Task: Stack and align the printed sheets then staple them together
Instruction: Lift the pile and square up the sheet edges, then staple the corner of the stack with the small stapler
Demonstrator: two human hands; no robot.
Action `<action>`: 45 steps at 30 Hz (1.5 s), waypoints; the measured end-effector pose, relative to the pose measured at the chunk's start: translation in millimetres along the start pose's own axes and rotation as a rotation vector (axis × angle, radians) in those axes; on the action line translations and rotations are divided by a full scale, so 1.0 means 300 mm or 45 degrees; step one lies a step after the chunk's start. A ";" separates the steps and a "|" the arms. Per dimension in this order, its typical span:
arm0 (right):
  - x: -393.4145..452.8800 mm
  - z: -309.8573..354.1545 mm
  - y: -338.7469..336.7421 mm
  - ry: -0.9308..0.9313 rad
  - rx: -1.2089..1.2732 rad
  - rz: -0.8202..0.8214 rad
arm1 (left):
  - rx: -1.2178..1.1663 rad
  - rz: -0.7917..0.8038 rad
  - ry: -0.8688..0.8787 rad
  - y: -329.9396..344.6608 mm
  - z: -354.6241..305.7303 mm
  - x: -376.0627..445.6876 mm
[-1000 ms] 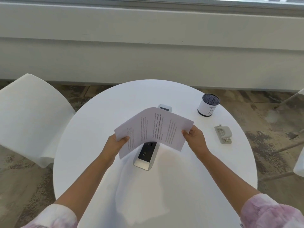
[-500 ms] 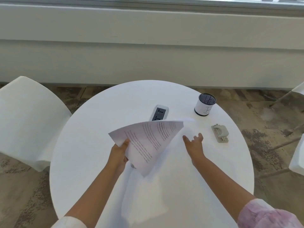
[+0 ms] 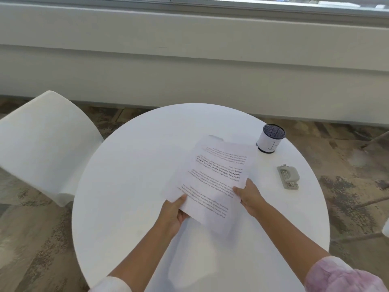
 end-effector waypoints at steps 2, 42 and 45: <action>0.004 0.004 -0.039 -0.025 -0.122 0.021 | 0.037 -0.007 0.014 -0.009 -0.013 0.005; 0.410 0.066 -0.656 -0.054 -0.931 -0.446 | 0.495 -0.265 -0.002 0.184 0.309 0.070; 0.396 0.057 -0.639 -0.084 -0.979 -0.360 | 0.499 -0.250 -0.008 0.187 0.313 0.066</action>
Point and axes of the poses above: each hand's wrist, its own x-axis towards the middle knuckle, its own y-axis out of the palm, z = x × y, the point moved 4 cm from there along x, towards the middle knuckle, and after that the axes turned 3 degrees about y, right-handed, at the moved point
